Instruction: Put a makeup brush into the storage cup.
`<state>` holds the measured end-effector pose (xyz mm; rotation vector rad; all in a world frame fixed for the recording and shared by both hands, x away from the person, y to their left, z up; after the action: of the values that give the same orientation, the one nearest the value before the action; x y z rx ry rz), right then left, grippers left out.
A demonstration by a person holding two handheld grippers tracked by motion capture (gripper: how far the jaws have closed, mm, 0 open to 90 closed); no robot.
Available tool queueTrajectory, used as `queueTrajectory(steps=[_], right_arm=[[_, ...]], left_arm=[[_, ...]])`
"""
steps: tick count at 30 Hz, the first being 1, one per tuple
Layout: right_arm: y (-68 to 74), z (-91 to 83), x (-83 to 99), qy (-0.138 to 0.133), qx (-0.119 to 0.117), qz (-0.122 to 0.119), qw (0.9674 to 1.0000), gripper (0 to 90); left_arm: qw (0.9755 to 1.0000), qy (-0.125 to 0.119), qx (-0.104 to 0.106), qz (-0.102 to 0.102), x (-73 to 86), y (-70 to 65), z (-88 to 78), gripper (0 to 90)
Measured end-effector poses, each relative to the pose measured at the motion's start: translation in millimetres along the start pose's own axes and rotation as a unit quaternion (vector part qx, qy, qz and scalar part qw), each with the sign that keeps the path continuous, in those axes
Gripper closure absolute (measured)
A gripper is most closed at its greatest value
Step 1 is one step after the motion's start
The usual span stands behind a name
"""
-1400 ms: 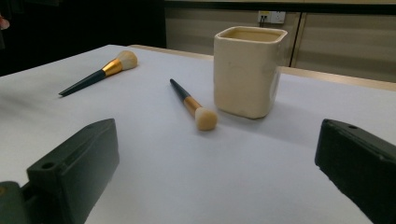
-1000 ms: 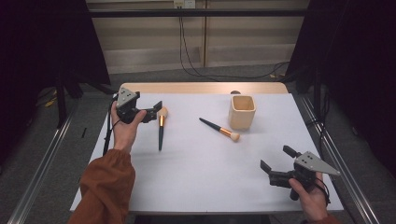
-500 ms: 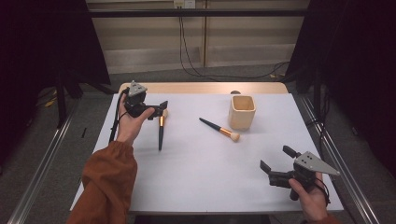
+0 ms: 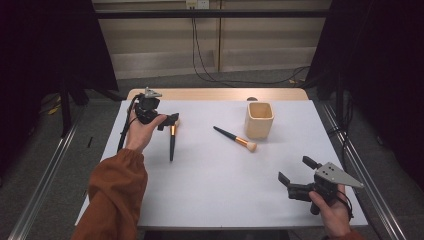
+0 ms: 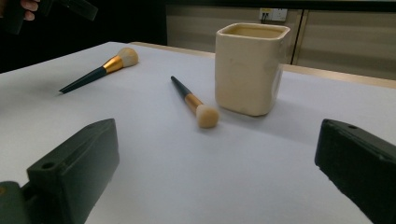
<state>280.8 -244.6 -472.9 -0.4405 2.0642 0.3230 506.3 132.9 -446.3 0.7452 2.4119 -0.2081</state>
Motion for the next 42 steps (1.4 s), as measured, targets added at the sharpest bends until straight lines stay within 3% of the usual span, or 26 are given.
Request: queueTrajectory(steps=[7, 10, 12, 16, 19, 24, 28, 30, 32, 34, 37, 40, 42], right_arm=[[0.1, 0.1, 0.1, 0.000, -0.001, 0.000, 1.0000, 0.0], [0.0, -0.2, 0.4, 0.001, 0.000, 0.000, 1.0000, 0.0], [-0.2, -0.3, 0.1, 0.000, 0.000, 0.001, 1.0000, 0.0], [-0.3, 0.3, 0.3, 0.001, 0.001, 0.001, 1.0000, 0.0], [-0.2, -0.2, 0.4, 0.001, 0.000, 0.001, 1.0000, 0.0], [-0.1, 0.0, 0.4, 0.000, -0.001, 0.001, 1.0000, 0.0], [0.0, -0.1, 0.4, 0.001, -0.002, 0.000, 1.0000, 0.0], [0.0, 0.0, 0.6, 0.001, -0.001, 0.000, 1.0000, 0.0], [0.3, 0.5, 0.6, 0.002, -0.002, 0.001, 1.0000, 0.0], [0.7, 0.3, 0.8, 0.003, -0.002, 0.000, 1.0000, 0.0], [0.6, 0.3, 0.8, 0.002, -0.003, 0.000, 1.0000, 0.0], [1.0, 0.3, 0.9, 0.003, -0.004, 0.002, 1.0000, 0.0], [1.1, 0.3, 0.9, 0.003, -0.004, 0.002, 1.0000, 0.0]], left_arm=[[0.9989, 0.046, -0.004, -0.007, 2.2, -0.6, 1.5, 4.6], [0.9975, 0.070, 0.001, -0.009, 4.9, -3.9, 4.0, 5.5], [0.9963, 0.084, -0.008, -0.013, 6.1, -4.0, 3.8, 5.5], [0.9932, 0.116, 0.001, -0.015, 8.5, -7.1, 6.5, 5.9], [0.9897, 0.141, 0.013, -0.025, 10.6, -9.4, 8.8, 5.9], [0.9806, 0.191, 0.028, -0.035, 16.7, -12.3, 14.3, 5.9], [0.9777, 0.203, 0.031, -0.042, 18.2, -13.0, 17.8, 6.0], [0.9782, 0.203, 0.023, -0.039, 17.9, -11.7, 21.2, 7.3], [0.9758, 0.212, 0.008, -0.052, 18.9, -10.8, 24.7, 6.6], [0.9718, 0.229, 0.013, -0.055, 21.0, -13.4, 26.8, 6.8], [0.9720, 0.229, 0.012, -0.052, 18.7, -14.3, 28.3, 6.7], [0.9652, 0.254, 0.016, -0.058, 22.8, -17.7, 31.9, 5.7], [0.9635, 0.262, 0.013, -0.054, 24.0, -17.5, 34.2, 5.7]])
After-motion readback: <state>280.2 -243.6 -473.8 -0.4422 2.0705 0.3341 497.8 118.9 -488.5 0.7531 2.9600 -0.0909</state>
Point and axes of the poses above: each handheld gripper's, and its own axes: z roughly forward along the jaws, x roughly out of its underside, y roughly to its left, the point moved 9 cm from there along z, roughly forward along the jaws, and after that the axes turned 14 degrees about y, right-handed, at the moved point
